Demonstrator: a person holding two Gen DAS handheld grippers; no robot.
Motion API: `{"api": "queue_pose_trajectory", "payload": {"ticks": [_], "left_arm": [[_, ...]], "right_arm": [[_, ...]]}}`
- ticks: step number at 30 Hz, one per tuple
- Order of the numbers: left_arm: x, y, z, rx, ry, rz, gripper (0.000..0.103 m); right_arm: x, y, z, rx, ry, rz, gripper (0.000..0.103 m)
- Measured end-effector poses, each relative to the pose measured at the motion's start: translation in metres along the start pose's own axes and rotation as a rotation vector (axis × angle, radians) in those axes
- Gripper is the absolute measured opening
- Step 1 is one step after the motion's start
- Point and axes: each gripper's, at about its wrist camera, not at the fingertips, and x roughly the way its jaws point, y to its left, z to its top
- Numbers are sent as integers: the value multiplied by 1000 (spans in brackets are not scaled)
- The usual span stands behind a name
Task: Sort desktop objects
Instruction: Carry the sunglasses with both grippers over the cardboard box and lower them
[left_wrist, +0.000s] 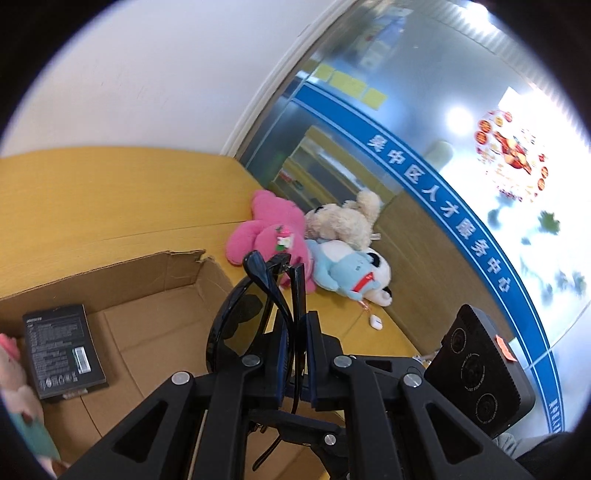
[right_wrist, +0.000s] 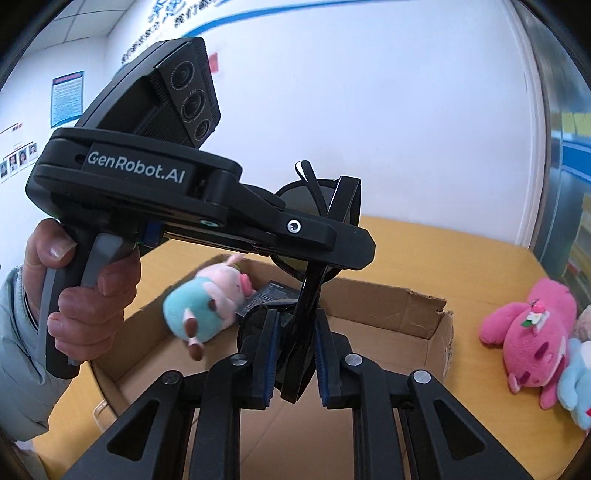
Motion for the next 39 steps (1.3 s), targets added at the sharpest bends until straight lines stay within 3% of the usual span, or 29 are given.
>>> {"api": "queue_pose_trajectory", "payload": {"ticks": [8,18,24,31,34,38,39], "left_arm": [[42,85,15,-182,80,35,8],[99,180,-4,-436,212,60,8],[108,197,-2,-472,229,92,8],[108,201,-4,-487,266,178,9],[100,197,-2,-481,260,208,16],[76,182,4,-444,211,211,16],[64,174,7,-426,185,241,16]], "right_arm": [[92,-46,8,65,179,74,16],[192,-85,-24,234,437,132,15],[215,-90,-27,266,484,136,15],[222,-78,-30,230,504,123,15],[222,-75,-31,224,503,119,15],[223,-70,-34,234,508,135,19],[222,-67,-34,244,498,158,20]]}}
